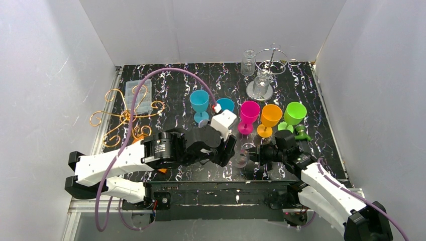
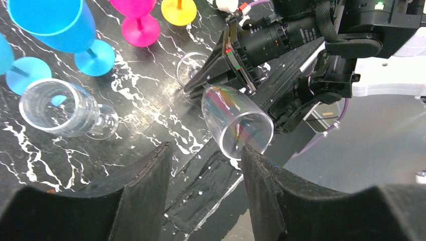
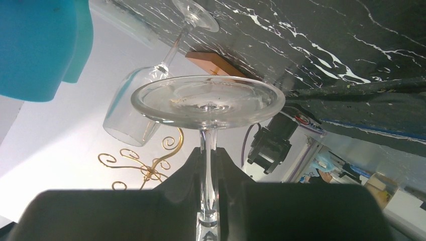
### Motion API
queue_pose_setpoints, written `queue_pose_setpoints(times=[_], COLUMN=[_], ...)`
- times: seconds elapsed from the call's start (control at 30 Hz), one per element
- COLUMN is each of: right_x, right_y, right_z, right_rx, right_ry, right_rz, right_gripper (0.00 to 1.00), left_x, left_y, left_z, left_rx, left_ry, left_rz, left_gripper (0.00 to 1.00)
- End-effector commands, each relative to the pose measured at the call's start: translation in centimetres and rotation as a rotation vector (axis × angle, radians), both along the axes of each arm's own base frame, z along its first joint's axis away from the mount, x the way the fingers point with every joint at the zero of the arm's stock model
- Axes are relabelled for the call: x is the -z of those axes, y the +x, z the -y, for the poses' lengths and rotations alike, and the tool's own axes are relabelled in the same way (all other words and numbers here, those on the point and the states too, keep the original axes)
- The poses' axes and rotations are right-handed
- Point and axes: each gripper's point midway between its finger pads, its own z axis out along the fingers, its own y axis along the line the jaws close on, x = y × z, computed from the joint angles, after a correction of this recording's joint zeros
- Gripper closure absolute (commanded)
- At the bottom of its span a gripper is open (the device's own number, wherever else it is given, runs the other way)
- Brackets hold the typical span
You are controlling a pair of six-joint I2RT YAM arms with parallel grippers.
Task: Take the wine glass off the wine glass rack
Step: Place the wine glass at the center of the board.
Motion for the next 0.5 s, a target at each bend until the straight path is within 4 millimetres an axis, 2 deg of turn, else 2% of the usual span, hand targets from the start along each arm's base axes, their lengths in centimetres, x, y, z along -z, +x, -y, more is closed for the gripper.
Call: queue_pose_setpoints(times=[0.0,0.47], right_x=[-0.9,0.1], right_y=[0.7,0.6], right_z=[-0.3,-0.4], right_rx=[0.023,0.036], right_ry=[0.063,0.086], right_rz=[0.026,0.002], right_gripper=[0.99,0.99], left_x=[1.4,4.8], left_y=[-0.7,0.3], left_z=[0.5,1.5], left_rx=[0.007,-0.04], left_ry=[0.012,0.091], left_rz=[-0.083,-0.144], left_gripper=[0.5,0.53])
